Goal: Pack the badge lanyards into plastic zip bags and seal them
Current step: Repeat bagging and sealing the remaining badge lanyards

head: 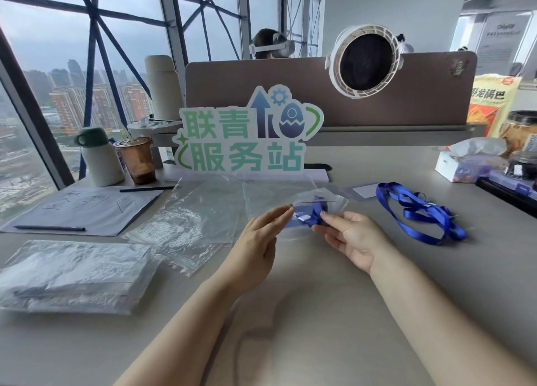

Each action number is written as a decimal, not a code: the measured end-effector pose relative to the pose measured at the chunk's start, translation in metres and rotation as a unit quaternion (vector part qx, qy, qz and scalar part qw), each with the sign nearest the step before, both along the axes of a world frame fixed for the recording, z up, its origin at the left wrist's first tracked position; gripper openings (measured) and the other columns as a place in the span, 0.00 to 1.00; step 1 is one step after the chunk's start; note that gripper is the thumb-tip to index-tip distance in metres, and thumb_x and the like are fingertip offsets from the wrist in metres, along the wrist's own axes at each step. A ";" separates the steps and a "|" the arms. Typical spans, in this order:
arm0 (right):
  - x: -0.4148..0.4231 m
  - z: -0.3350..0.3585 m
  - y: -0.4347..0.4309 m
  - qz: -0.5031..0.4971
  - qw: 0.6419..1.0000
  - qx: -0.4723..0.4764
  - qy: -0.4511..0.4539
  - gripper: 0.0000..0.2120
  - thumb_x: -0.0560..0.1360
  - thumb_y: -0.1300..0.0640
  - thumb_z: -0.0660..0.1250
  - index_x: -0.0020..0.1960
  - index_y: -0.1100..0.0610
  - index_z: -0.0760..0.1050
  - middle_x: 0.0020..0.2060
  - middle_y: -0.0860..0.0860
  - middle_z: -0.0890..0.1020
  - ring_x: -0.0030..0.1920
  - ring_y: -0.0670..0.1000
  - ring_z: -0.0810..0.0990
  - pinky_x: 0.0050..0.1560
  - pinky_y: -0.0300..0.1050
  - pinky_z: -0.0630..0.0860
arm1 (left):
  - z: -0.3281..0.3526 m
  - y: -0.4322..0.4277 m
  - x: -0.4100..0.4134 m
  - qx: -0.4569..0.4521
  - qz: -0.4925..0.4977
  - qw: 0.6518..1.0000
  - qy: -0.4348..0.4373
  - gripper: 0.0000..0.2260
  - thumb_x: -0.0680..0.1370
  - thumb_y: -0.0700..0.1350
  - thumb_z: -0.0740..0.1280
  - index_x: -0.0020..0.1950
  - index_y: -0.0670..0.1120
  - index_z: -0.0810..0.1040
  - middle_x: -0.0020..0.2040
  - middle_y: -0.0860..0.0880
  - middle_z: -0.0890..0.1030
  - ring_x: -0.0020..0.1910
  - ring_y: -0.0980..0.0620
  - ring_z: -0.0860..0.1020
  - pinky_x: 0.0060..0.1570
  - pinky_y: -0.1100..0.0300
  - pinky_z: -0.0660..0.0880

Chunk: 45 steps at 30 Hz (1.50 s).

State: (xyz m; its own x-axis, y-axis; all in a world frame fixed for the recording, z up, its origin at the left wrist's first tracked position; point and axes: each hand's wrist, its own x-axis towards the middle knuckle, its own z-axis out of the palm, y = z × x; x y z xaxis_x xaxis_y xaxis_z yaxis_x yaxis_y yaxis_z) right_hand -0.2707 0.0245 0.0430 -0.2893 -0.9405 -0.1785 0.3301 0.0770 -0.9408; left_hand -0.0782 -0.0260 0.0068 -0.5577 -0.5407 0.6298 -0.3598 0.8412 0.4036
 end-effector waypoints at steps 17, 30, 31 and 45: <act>-0.047 -0.006 -0.008 0.008 0.587 -0.082 0.805 0.20 0.76 0.64 0.60 0.61 0.46 0.77 0.66 0.47 0.71 0.67 0.54 0.66 0.64 0.48 0.65 | 0.016 -0.010 0.034 -0.013 0.135 0.956 -0.260 0.17 0.77 0.53 0.65 0.66 0.59 0.73 0.69 0.57 0.66 0.65 0.53 0.69 0.62 0.55 0.71; -0.062 0.139 -0.023 -0.036 0.631 -0.118 0.766 0.05 0.73 0.58 0.65 0.42 0.51 0.80 0.41 0.45 0.80 0.45 0.52 0.78 0.48 0.49 0.76 | 0.146 -0.054 0.020 -0.065 0.227 0.971 -0.039 0.07 0.79 0.40 0.61 0.51 0.45 0.78 0.48 0.46 0.81 0.44 0.44 0.79 0.44 0.53 0.77; -0.063 0.157 -0.023 -0.032 0.635 -0.129 0.761 0.04 0.72 0.58 0.67 0.42 0.51 0.80 0.41 0.47 0.81 0.45 0.52 0.78 0.49 0.48 0.76 | 0.162 -0.057 0.018 -0.075 0.222 0.972 -0.014 0.07 0.79 0.39 0.61 0.50 0.45 0.78 0.48 0.45 0.81 0.45 0.44 0.79 0.44 0.52 0.77; -0.083 0.277 0.015 -0.018 0.703 -0.162 0.693 0.05 0.71 0.58 0.72 0.44 0.52 0.77 0.38 0.48 0.81 0.40 0.48 0.78 0.44 0.43 0.73 | 0.265 -0.053 -0.004 -0.054 0.171 0.980 0.088 0.11 0.77 0.36 0.60 0.53 0.47 0.78 0.43 0.49 0.83 0.45 0.50 0.80 0.48 0.59 0.75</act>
